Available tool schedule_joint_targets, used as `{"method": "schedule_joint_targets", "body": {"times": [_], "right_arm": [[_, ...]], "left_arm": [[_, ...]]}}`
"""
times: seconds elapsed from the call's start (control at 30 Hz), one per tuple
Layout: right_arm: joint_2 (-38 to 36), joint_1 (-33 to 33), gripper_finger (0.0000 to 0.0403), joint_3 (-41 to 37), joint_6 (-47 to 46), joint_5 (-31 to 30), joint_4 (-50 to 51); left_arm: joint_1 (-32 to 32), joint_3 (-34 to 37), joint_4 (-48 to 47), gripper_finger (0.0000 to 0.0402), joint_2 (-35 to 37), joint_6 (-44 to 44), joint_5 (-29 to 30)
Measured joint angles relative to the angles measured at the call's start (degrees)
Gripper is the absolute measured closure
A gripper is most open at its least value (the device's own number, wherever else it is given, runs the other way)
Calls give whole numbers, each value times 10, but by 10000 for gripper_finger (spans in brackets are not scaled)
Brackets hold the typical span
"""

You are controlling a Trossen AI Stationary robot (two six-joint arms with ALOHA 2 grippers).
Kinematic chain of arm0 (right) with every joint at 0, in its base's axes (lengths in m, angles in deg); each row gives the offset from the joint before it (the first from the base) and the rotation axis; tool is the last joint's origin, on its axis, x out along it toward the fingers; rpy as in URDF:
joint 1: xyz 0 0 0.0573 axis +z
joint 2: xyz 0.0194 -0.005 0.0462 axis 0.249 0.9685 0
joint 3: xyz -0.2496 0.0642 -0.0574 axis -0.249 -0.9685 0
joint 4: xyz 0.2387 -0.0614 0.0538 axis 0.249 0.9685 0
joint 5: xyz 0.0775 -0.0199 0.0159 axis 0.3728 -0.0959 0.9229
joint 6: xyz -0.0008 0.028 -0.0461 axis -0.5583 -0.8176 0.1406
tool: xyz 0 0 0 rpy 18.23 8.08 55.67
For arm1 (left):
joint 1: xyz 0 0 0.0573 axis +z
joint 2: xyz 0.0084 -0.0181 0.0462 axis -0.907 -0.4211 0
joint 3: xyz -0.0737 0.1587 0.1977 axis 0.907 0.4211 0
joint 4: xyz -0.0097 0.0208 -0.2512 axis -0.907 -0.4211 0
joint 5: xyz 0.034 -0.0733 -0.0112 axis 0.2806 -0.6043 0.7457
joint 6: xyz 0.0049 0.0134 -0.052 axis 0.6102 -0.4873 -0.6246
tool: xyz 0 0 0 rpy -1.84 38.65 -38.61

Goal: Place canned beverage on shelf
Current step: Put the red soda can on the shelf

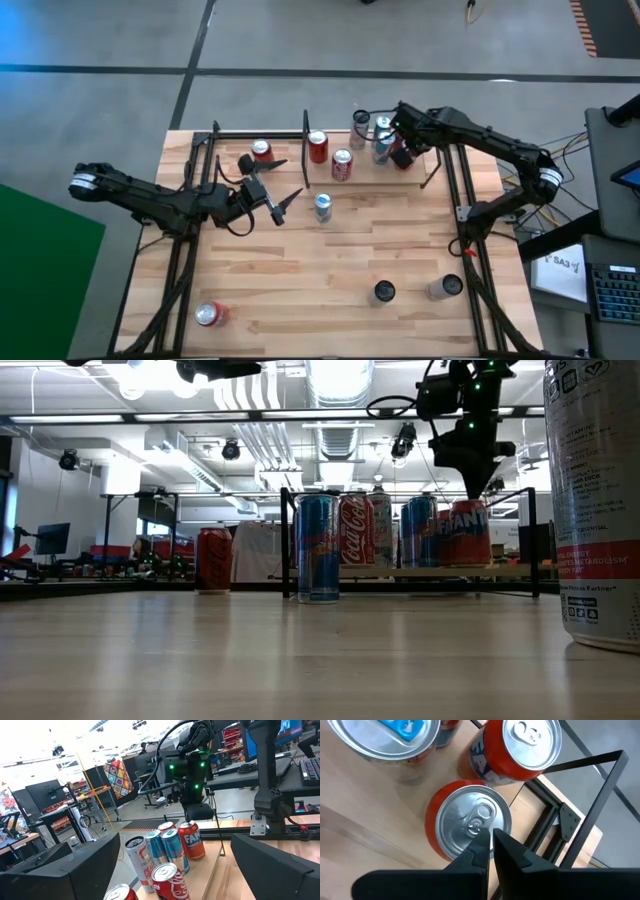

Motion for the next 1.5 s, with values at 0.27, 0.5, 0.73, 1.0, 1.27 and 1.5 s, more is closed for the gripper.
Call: {"method": "schedule_joint_targets", "body": {"times": [0.27,0.5,0.73,1.0,1.27,1.5], "right_arm": [[-24,1,390,11,-2,5,9],[-34,-2,390,20,-13,64,24],[-35,-2,390,16,-11,110,57],[-33,-2,390,14,-13,107,75],[-33,-2,390,8,-17,94,68],[-33,-2,390,-1,-23,89,63]], "left_arm": [[0,0,0,35,0,0,0],[0,0,0,35,0,0,0],[0,0,-4,35,0,0,0],[0,0,-4,35,0,0,0],[0,0,-4,35,0,0,0],[0,0,-4,35,0,0,0]]}}
